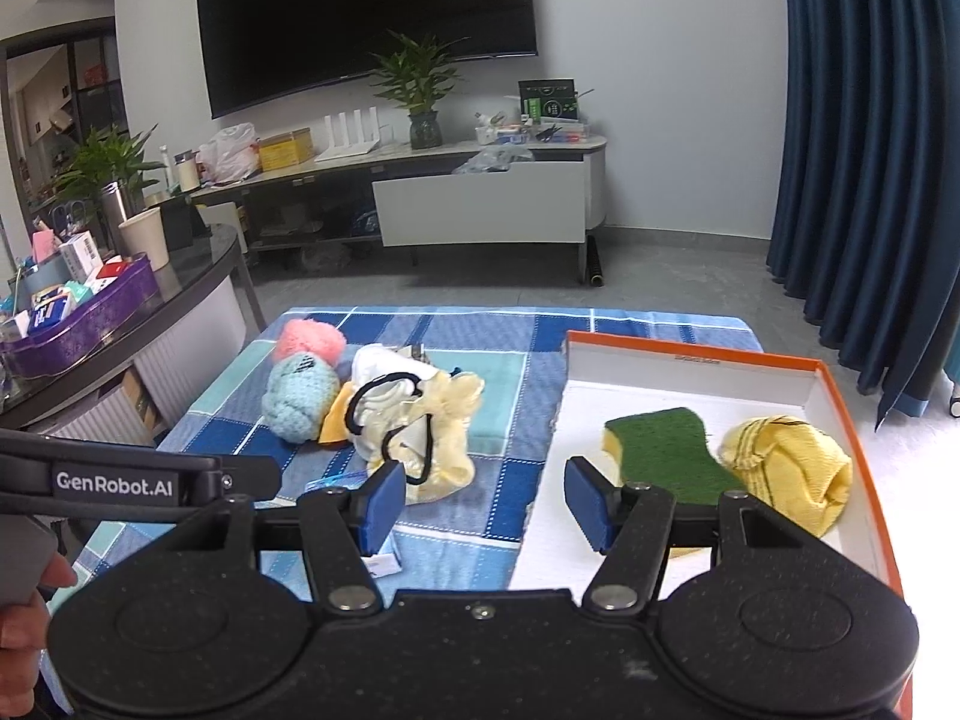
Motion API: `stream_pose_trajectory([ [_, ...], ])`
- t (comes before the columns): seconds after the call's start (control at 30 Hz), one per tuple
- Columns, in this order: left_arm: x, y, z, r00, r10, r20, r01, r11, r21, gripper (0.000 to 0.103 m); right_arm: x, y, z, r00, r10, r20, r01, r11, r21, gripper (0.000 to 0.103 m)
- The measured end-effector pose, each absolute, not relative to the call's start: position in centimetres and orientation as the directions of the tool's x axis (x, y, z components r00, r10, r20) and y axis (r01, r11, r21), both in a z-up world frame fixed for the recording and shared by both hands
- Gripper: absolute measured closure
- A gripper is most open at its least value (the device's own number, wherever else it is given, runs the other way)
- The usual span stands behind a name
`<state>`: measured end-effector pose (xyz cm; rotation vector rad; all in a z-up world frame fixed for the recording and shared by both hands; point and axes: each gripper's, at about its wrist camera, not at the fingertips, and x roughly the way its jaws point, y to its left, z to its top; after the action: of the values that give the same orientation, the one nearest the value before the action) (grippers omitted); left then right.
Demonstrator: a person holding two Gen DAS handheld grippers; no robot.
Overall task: Organize soft objects
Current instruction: 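Withdraw both grippers from the box back toward the remaining items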
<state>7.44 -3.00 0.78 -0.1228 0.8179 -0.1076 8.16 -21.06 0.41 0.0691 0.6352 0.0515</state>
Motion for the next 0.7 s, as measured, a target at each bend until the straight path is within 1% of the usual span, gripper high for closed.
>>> stream_pose_trajectory([
  [0.7, 8.1, 0.1, -0.8, 0.650, -0.101, -0.753, -0.026, 0.988, -0.155, 0.003, 9.4, -18.6, -1.6, 0.753, 0.129, -0.645, -0.092, 0.992, 0.092, 0.030],
])
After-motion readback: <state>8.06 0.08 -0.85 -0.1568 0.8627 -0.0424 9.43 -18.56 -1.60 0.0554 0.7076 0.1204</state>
